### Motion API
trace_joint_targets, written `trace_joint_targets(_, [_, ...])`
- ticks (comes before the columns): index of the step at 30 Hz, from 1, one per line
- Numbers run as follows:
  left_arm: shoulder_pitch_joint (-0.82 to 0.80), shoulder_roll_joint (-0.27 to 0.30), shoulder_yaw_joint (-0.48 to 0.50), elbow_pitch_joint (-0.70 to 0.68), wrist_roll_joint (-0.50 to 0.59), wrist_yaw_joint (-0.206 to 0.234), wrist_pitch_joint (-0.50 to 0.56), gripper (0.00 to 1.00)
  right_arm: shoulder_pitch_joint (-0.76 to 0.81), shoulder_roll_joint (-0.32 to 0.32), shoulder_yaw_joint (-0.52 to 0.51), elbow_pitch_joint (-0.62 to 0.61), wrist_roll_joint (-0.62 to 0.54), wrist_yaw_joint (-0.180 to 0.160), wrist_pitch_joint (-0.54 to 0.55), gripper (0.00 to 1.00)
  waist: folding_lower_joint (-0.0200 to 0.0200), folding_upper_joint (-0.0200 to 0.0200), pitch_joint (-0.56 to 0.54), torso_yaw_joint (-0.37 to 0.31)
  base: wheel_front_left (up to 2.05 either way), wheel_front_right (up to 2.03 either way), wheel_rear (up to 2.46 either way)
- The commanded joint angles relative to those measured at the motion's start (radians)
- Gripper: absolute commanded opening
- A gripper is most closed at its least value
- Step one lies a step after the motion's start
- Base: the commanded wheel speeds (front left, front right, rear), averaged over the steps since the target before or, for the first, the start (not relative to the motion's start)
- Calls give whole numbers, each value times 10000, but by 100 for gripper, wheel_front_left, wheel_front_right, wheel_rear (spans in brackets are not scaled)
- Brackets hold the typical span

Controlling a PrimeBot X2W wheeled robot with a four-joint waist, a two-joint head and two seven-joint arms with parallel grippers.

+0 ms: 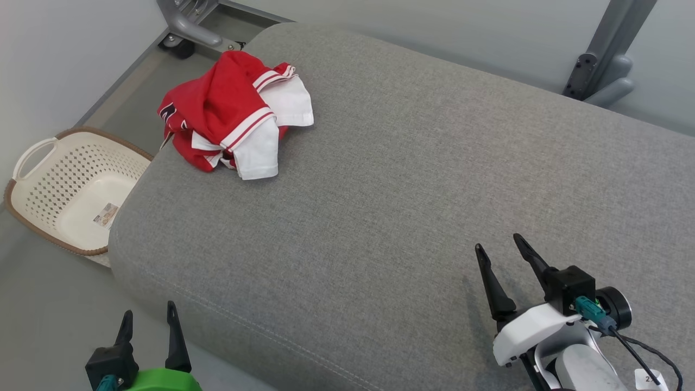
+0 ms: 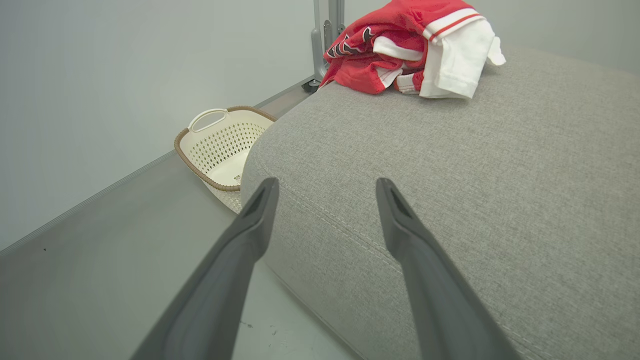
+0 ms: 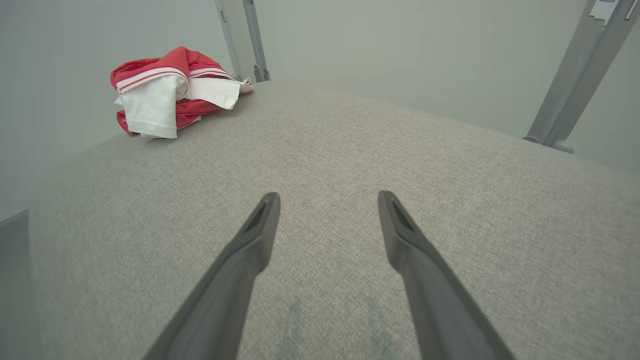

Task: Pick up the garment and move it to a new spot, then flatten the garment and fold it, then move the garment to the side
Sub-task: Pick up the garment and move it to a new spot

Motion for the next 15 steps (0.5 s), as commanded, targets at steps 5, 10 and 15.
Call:
trace_joint_targets(5, [22,37,-206,151,-198,-142,-34,100,215,-158,-198,29,141,-10,-28,100,0,0,153,78,0,0,0])
trace_joint_targets(10, [-277,40,-422,290,-350,-344,-34,100,423,-199,-426,-112,36,-10,-28,100,0,0,205,-19,0,0,0])
trace_joint_targets(15, [-751,38,-372,541,-895,-880,-36,100,243,-327,-303,-207,-31,-10,-28,100,0,0,527,-423,0,0,0])
